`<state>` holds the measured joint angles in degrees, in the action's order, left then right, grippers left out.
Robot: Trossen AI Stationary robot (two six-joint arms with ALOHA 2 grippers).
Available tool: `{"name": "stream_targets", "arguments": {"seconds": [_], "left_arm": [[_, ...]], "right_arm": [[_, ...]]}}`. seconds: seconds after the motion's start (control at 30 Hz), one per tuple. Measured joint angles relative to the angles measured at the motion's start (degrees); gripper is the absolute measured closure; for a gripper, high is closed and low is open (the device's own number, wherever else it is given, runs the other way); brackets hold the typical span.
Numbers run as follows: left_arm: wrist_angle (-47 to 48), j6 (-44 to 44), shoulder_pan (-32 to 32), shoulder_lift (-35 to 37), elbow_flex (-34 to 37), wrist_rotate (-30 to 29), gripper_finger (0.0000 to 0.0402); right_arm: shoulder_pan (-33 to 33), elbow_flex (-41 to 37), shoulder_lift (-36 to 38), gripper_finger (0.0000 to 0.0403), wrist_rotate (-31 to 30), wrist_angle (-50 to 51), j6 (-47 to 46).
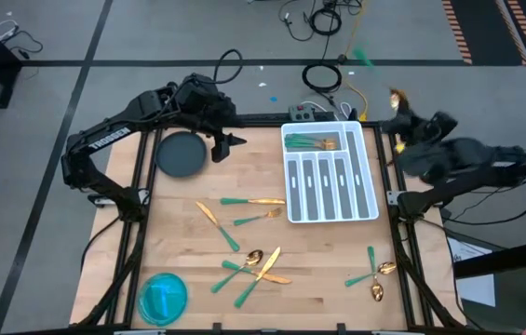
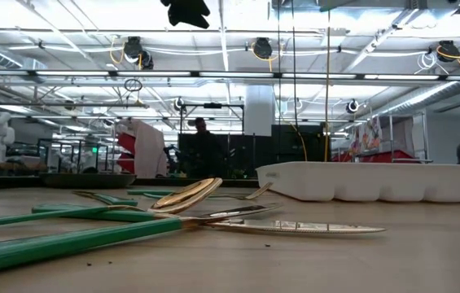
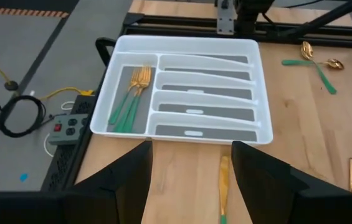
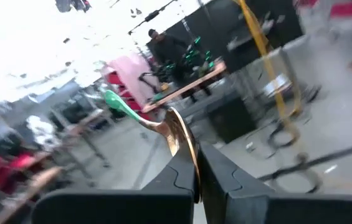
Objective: Sort silverware
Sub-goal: Put the green spoon into the silverware tray
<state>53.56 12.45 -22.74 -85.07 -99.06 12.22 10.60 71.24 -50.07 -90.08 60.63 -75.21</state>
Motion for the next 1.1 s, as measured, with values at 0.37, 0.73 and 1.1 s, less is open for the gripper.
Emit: {"name": "stream_targets", "arguments": {"seconds": [0.37,0.73,1.1], "left_arm": [[0.4,-0.13,1.16,-0.03,0.02,2.11,0.0176],[-1.24,-0.16,3.53,-0.32,0.02,2.13,0.0176],[-2.0,-0.17,4.83,-2.63,0.08,2.11,0.0176]], "right_arm": [[1.13,-26.02,0.62,0.0403,0.33,-15.51,-34.33],[-1.19,-34.16,-0.98,0.0403,7.42,-21.96,-31.89],[-5.38,-34.11,-2.25,0.0403,23.9,-0.1,-35.32]]}}
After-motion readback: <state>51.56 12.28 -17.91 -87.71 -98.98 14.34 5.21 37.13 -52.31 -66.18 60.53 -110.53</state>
